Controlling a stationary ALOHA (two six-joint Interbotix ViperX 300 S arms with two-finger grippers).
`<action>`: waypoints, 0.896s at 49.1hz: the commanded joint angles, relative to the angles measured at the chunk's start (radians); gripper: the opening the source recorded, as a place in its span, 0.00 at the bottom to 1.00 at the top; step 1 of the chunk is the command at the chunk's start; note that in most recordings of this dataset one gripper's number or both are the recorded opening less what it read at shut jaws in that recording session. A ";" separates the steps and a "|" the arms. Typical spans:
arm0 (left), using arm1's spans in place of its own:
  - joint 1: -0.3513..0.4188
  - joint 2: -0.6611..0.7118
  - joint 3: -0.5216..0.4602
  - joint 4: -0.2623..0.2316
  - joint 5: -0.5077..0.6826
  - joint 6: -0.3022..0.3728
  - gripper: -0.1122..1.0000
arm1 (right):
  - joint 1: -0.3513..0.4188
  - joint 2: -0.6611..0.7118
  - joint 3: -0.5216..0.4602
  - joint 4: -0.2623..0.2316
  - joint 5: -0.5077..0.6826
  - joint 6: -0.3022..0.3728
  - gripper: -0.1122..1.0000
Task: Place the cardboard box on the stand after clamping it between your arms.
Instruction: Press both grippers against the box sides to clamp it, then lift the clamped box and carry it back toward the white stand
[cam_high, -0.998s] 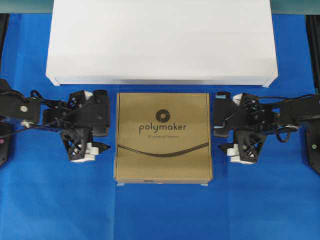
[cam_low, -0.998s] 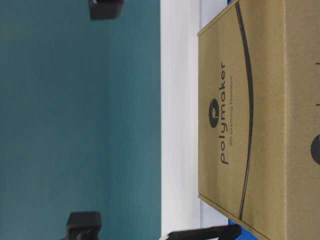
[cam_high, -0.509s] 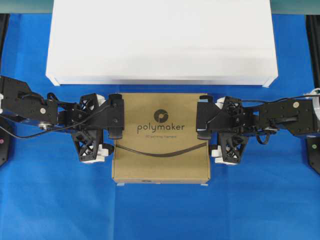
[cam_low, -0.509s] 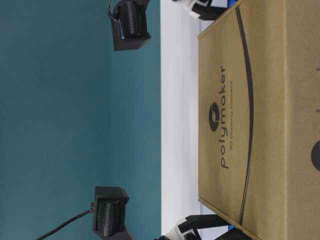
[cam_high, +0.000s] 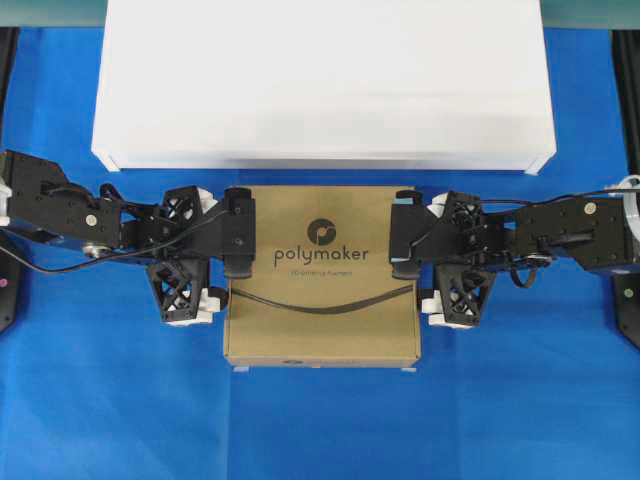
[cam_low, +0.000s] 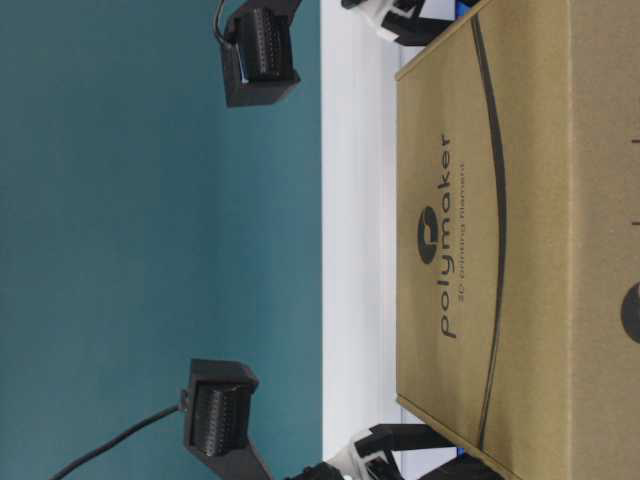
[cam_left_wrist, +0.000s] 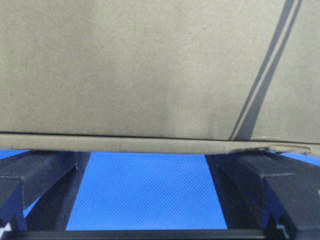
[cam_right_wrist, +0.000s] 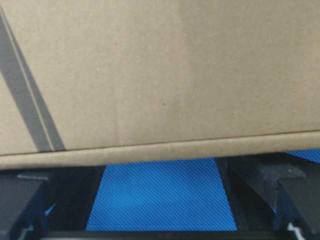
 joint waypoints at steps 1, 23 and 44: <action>0.002 -0.052 -0.086 -0.003 0.002 -0.006 0.88 | -0.002 -0.071 -0.086 0.012 0.029 0.012 0.98; 0.008 -0.235 -0.356 -0.003 0.459 -0.017 0.87 | -0.037 -0.316 -0.334 0.106 0.449 0.015 0.98; 0.031 -0.222 -0.495 -0.003 0.640 -0.008 0.87 | -0.072 -0.316 -0.451 0.107 0.606 -0.035 0.98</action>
